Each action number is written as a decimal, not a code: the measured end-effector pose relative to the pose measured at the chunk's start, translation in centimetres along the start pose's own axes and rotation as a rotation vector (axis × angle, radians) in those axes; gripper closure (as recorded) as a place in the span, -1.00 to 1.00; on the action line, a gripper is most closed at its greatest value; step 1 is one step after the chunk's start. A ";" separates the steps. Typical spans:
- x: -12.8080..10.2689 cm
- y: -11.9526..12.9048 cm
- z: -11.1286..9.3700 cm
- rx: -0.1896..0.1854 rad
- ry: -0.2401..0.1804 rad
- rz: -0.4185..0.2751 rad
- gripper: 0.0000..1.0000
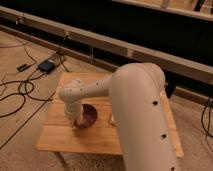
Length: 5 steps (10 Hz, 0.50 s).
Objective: Drag the ceramic bowl in a circle
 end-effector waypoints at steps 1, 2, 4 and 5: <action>0.0 0.0 0.0 0.000 -0.001 0.000 -0.60; 0.0 -0.2 0.1 0.003 0.001 0.002 -0.60; 0.1 -0.2 0.1 0.003 0.004 0.002 -0.60; 0.1 -0.2 0.1 0.003 0.003 0.002 -0.60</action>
